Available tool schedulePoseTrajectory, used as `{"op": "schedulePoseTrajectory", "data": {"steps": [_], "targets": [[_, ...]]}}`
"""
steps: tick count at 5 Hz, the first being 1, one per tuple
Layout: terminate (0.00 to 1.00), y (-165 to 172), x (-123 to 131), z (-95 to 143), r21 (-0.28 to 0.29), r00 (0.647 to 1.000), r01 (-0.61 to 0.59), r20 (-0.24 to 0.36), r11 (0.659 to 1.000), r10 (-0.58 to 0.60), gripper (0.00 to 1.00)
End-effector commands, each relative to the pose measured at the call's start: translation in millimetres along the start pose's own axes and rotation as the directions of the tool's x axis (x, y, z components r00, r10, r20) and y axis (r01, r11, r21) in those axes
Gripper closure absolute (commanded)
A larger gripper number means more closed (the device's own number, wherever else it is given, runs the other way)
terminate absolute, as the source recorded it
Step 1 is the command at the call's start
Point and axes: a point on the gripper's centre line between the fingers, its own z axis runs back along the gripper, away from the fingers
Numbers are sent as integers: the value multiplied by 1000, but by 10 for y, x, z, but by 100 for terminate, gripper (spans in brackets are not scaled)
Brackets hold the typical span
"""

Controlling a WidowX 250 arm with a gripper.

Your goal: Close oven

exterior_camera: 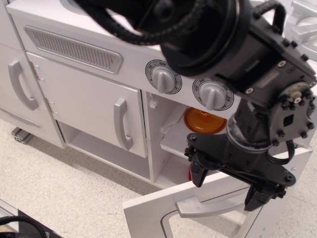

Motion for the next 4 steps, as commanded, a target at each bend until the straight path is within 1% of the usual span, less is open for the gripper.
{"op": "schedulePoseTrajectory", "data": {"steps": [1, 2, 3, 4], "targets": [[0, 0, 0, 0, 0, 1000, 0, 0, 1000, 0, 0], [0, 8, -140, -89, -33, 999, 34, -16, 999, -35, 0], [0, -6, -305, -232, -46, 996, 79, -43, 996, -81, 0], [0, 24, -433, -448, -59, 996, 82, -42, 995, -84, 0]]}}
